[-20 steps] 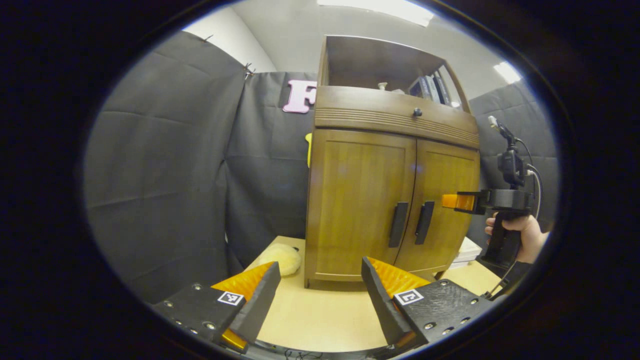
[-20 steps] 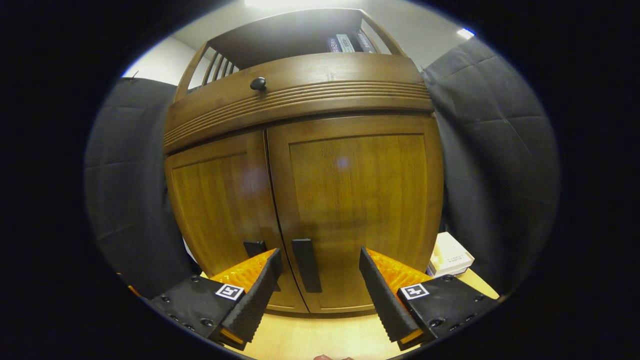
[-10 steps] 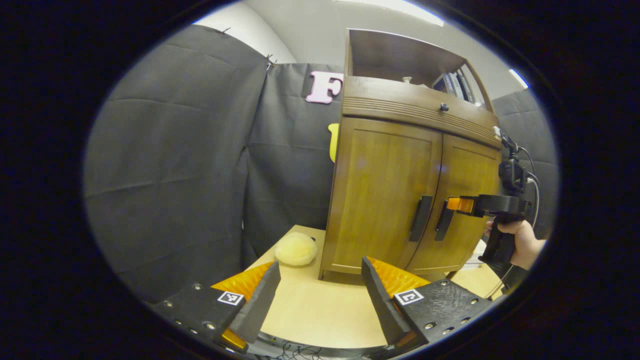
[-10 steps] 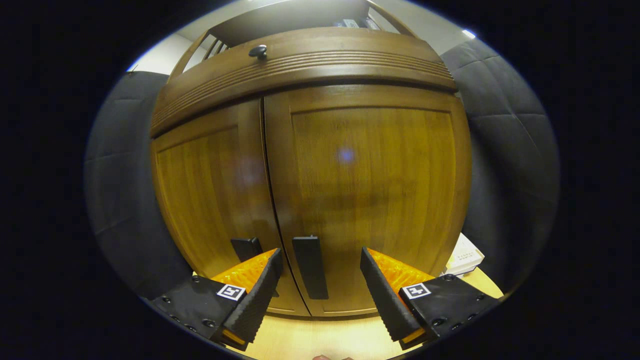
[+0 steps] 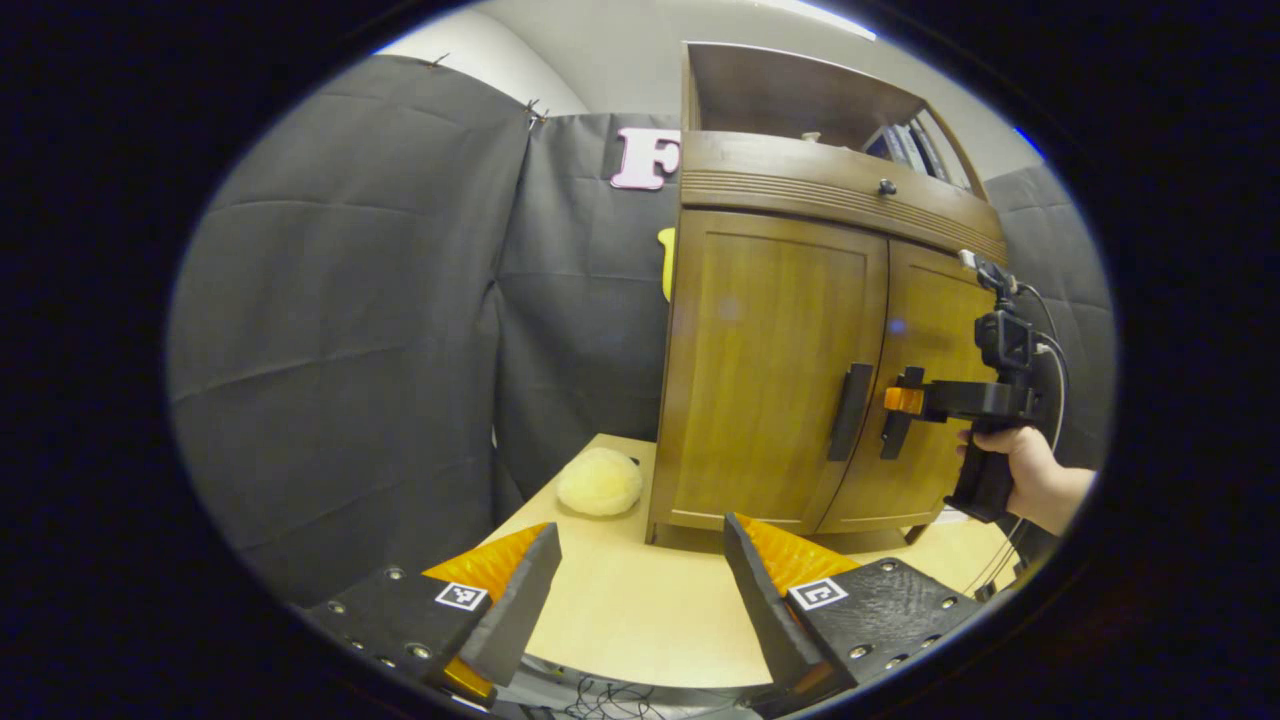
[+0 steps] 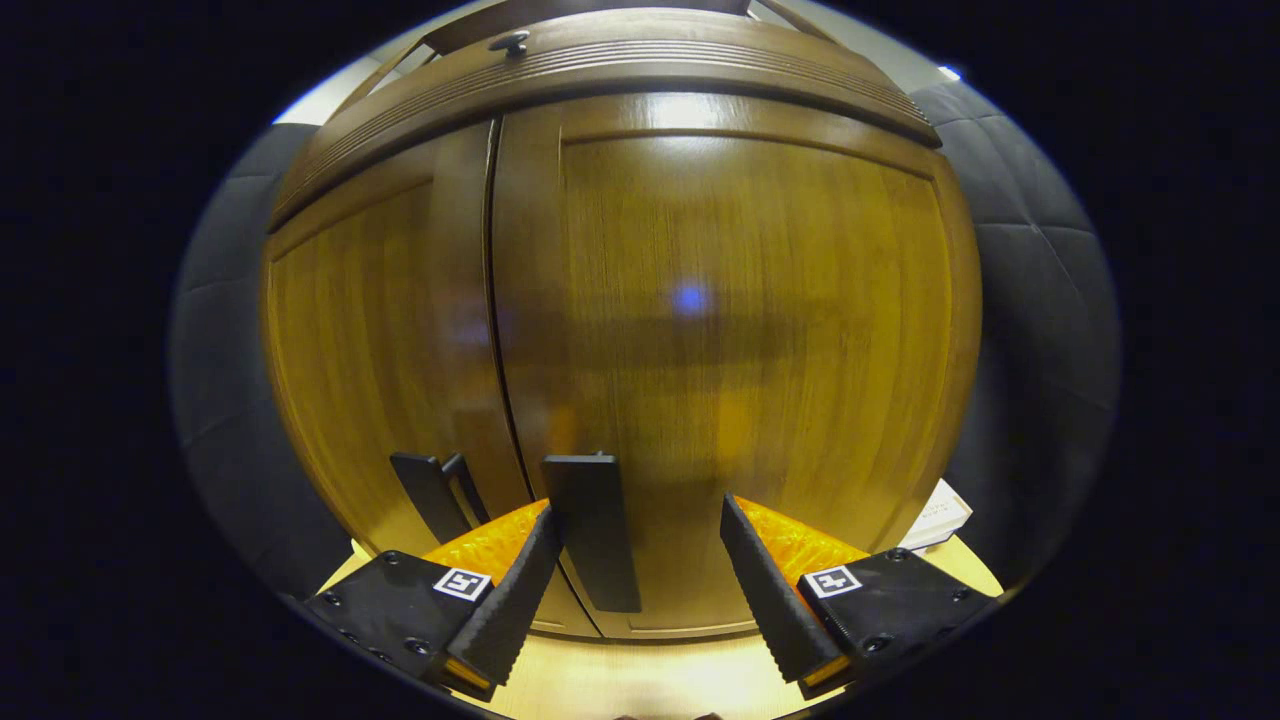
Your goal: Open the right door of the double-door shoe cabinet with the right hand, and open the left door with the left hand.
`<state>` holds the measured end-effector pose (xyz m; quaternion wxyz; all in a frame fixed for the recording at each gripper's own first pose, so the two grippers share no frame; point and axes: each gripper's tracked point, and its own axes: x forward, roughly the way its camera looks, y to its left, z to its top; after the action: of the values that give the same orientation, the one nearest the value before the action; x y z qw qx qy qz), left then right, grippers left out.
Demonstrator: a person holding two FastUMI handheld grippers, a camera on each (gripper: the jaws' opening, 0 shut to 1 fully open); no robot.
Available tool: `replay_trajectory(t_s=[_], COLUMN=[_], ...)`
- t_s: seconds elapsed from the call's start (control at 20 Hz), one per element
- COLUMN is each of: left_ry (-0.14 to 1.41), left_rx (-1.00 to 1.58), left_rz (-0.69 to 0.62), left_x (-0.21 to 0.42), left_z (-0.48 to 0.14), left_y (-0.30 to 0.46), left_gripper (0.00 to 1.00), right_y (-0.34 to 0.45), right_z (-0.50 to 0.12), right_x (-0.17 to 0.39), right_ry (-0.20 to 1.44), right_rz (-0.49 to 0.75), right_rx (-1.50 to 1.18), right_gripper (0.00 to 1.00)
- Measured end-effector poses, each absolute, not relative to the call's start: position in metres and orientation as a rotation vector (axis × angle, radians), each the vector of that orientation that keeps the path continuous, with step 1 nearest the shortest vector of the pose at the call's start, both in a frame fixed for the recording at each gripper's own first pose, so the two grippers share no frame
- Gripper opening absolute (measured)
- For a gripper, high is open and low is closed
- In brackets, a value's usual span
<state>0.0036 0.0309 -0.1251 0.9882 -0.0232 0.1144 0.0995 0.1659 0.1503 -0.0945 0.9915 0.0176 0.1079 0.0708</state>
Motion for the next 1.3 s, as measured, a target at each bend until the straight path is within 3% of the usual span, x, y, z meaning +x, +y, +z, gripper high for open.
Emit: replay_trajectory(t_s=[0.05, 0.35, 0.5, 0.6, 0.65, 0.75, 1.3], left_ry=[0.232, 0.222, 0.207, 0.203, 0.199, 0.191, 0.151], left_rx=[-0.048, -0.037, -0.033, -0.030, -0.027, -0.025, -0.039], left_rz=[0.197, 0.175, 0.167, 0.163, 0.163, 0.163, 0.185], left_x=[0.005, 0.015, 0.017, 0.015, 0.012, 0.003, -0.052], left_z=[-0.124, -0.121, -0.115, -0.116, -0.116, -0.117, -0.121], left_y=[0.030, 0.010, 0.007, 0.006, 0.005, 0.005, 0.035], left_gripper=[0.92, 0.94, 0.93, 0.92, 0.92, 0.92, 0.92], right_y=[0.156, 0.174, 0.175, 0.174, 0.176, 0.175, 0.170], right_z=[-0.097, -0.095, -0.094, -0.098, -0.095, -0.095, -0.091], right_x=[0.166, 0.167, 0.166, 0.165, 0.164, 0.164, 0.143], right_ry=[0.218, 0.193, 0.191, 0.188, 0.194, 0.206, 0.225], right_rz=[0.154, 0.179, 0.196, 0.229, 0.245, 0.262, 0.239], right_rx=[0.036, 0.015, 0.017, 0.022, 0.029, 0.021, 0.013], right_gripper=[0.92, 0.35, 0.29, 0.20, 0.09, 0.01, 0.04])
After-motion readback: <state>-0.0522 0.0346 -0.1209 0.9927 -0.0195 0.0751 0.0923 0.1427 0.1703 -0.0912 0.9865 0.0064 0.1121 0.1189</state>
